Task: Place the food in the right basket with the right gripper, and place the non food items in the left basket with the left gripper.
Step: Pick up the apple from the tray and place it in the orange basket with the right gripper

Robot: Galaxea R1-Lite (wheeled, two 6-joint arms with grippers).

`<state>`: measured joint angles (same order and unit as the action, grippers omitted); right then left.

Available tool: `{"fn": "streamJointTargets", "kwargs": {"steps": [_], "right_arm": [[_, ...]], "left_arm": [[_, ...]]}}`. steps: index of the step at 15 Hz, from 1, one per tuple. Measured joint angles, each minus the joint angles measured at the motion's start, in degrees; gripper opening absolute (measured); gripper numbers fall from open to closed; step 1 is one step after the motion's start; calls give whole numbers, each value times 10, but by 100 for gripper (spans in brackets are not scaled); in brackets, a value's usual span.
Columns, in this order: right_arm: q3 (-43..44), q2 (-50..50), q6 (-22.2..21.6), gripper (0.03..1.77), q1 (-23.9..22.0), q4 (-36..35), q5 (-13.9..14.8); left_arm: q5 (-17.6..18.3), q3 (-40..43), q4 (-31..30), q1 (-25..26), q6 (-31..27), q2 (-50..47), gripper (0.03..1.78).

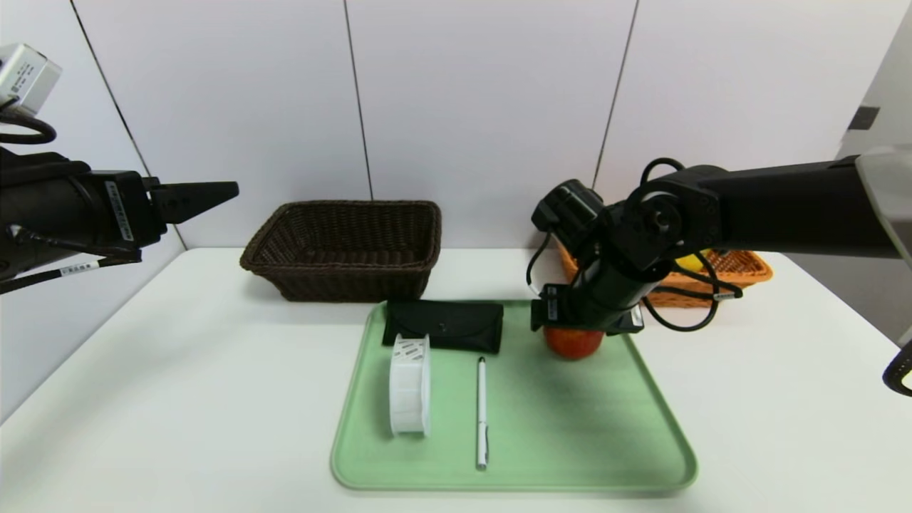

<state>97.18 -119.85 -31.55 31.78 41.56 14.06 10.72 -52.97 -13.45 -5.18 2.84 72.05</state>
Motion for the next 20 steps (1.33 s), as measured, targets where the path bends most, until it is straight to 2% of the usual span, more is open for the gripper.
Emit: {"fn": "streamJointTargets", "kwargs": {"steps": [4,5,7,8,14,17,20], "right_arm": [[-5,-2,5,170,-1,-4,1],[-9,-2,8,162,-1,-15,1],[-18,0,11,132,-1,-30,1],[-21,1,11,127,-1,-32,1],[-33,20,18,124,3,-28,1],[-37,76,51,123,23,-28,2],[-31,155,116,123,35,-51,3]], "left_arm": [[0,1,0,0,0,-1,169],[0,1,0,0,0,-1,169],[0,1,0,0,0,-2,169],[0,1,0,0,0,-3,169],[0,1,0,0,1,-5,169],[0,0,0,0,3,-5,169],[-1,1,0,0,3,-4,169]]}}
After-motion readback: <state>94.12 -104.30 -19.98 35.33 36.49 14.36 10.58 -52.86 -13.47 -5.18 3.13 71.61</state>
